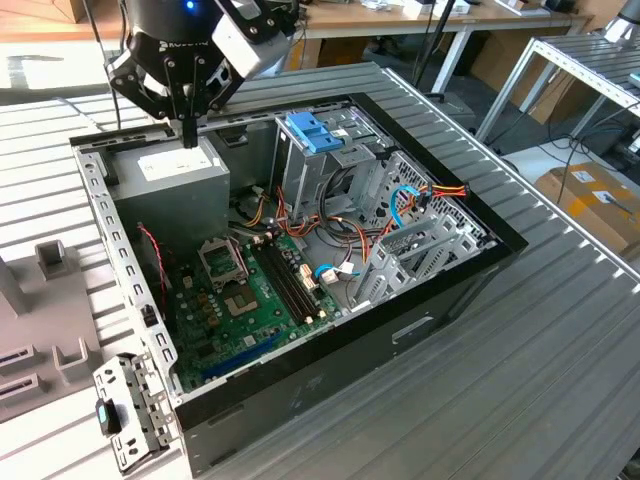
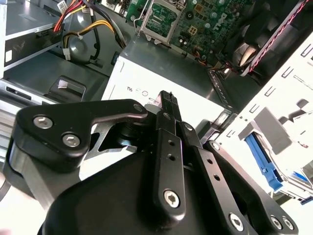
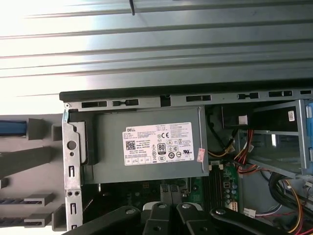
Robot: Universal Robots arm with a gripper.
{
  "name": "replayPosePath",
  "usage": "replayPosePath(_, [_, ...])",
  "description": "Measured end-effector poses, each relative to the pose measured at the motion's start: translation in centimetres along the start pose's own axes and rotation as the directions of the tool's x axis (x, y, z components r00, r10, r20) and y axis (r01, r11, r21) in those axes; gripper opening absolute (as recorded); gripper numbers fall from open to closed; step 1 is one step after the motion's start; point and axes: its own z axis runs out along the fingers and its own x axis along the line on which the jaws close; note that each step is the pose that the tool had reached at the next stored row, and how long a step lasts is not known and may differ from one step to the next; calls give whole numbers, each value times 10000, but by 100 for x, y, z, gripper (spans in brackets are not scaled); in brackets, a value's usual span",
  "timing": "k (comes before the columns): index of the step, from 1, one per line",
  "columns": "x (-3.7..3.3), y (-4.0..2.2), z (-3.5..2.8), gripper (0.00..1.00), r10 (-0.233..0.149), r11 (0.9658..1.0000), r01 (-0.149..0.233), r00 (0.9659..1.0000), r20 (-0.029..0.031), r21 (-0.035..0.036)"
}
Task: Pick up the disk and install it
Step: 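Reach for the disk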
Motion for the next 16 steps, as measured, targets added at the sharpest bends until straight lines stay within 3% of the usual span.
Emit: replayPosePath(16, [67, -5, -2, 11, -1, 10000, 1, 10000, 0, 0])
